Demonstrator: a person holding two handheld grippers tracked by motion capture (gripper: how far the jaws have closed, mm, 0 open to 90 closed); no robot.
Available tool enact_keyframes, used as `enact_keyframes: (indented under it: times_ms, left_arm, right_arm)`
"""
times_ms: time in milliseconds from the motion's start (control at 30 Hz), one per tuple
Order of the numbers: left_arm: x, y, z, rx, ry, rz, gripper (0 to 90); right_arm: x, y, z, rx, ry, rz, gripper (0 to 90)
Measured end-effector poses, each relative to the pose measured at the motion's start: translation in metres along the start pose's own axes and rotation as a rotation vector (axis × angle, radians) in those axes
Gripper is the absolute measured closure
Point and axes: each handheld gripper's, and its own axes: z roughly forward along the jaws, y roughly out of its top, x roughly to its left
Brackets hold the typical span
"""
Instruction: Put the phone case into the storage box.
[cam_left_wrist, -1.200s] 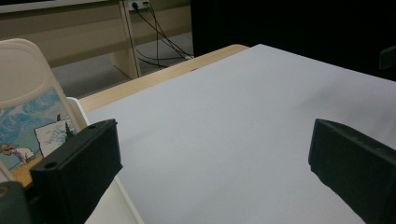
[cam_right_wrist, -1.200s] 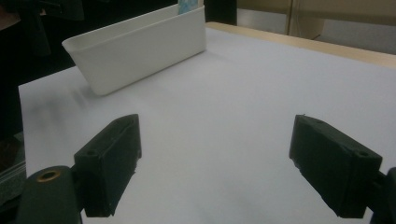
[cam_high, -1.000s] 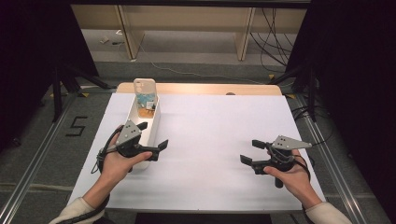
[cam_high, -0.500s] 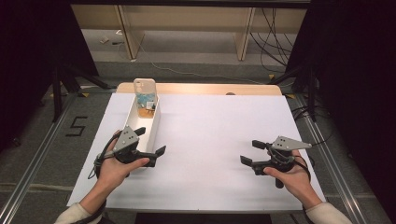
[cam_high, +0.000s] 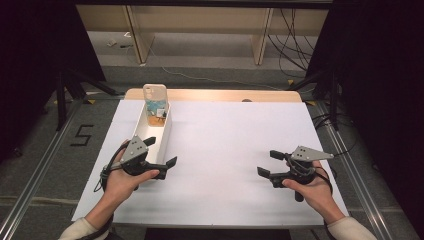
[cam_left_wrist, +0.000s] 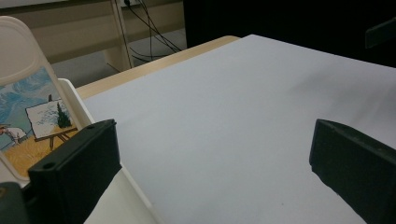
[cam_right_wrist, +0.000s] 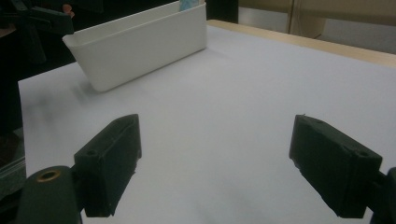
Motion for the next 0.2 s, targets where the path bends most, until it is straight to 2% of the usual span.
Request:
enact_keyframes:
  times_ms: [200]
  left_arm:
    - [0.0001, -0.0003, 0.0003, 0.000, 0.000, 0.000, 1.3]
  right_arm:
    - [-0.0005, -0.0005, -0.0003, -0.001, -0.001, 0.004, 17.7]
